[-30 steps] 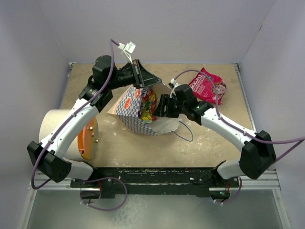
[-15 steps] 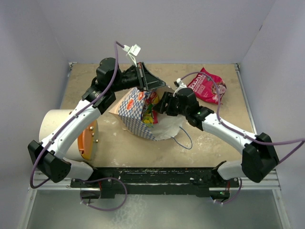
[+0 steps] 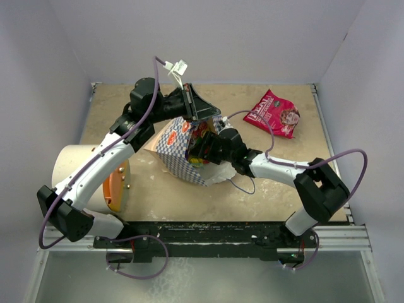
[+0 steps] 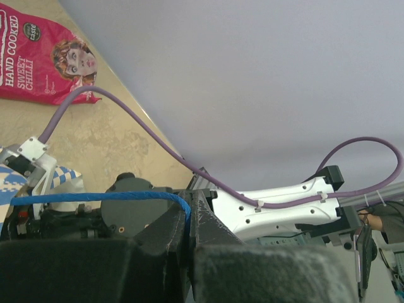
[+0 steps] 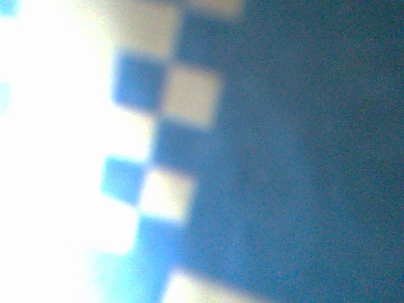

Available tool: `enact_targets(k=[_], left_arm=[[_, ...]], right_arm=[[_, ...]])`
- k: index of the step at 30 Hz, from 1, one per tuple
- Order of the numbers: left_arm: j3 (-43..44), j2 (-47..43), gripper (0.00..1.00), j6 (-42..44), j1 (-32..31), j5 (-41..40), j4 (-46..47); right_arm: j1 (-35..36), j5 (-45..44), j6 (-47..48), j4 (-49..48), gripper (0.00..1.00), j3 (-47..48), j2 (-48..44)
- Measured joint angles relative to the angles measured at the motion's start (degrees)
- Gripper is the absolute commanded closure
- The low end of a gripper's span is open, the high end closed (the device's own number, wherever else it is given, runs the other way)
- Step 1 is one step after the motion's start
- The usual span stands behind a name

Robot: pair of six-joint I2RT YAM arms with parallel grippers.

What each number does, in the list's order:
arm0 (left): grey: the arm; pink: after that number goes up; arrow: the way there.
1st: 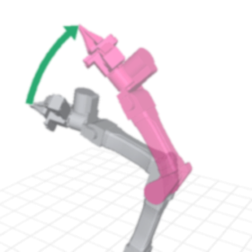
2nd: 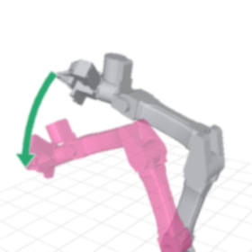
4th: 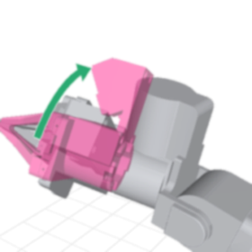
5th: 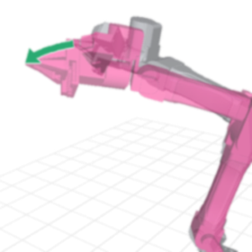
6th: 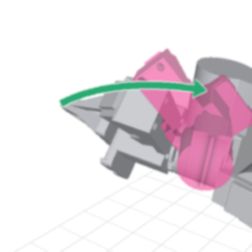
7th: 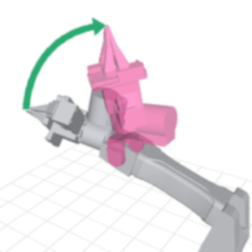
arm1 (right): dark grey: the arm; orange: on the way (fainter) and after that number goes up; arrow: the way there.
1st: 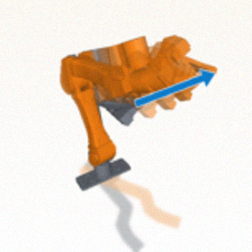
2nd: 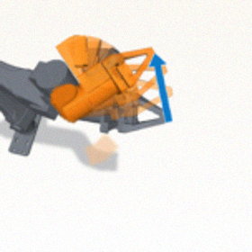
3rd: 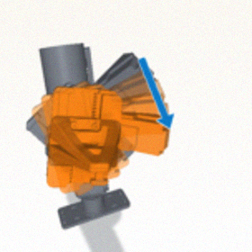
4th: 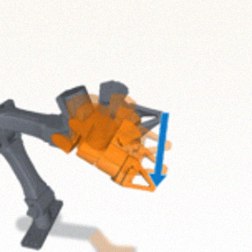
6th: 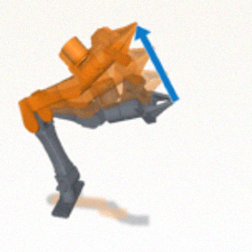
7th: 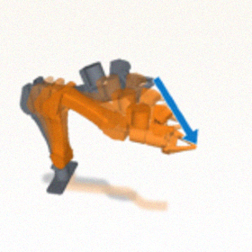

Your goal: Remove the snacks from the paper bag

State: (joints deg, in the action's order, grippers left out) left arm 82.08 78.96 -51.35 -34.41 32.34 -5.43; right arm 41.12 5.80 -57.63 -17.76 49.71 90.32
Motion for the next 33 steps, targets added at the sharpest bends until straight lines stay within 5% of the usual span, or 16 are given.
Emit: enact_targets(k=[5,10,14,20,33], left_arm=[[0.0,0.0,1.0,0.17,-0.22,-0.52,-0.66],[0.0,-0.04,1.0,1.31,-0.33,-1.11,-1.86],[0.0,-0.68,1.0,1.97,-0.55,-1.99,-3.04],[0.0,-2.69,1.0,3.76,-0.59,-4.83,-5.49],[-1.18,-7.23,1.0,7.08,-0.59,-12.39,-11.96]], right_arm=[[2.38,-1.79,-1.4,-2.82,0.45,-0.52,2.51],[2.75,-2.58,-1.66,-2.84,0.8,-0.52,2.82],[2.86,-3.82,-0.92,-0.35,0.91,-0.52,0.52],[2.86,-4.35,1.75,8.04,1.0,-0.11,-5.99],[2.97,-5.42,15.78,33.46,1.0,9.57,-25.88]])
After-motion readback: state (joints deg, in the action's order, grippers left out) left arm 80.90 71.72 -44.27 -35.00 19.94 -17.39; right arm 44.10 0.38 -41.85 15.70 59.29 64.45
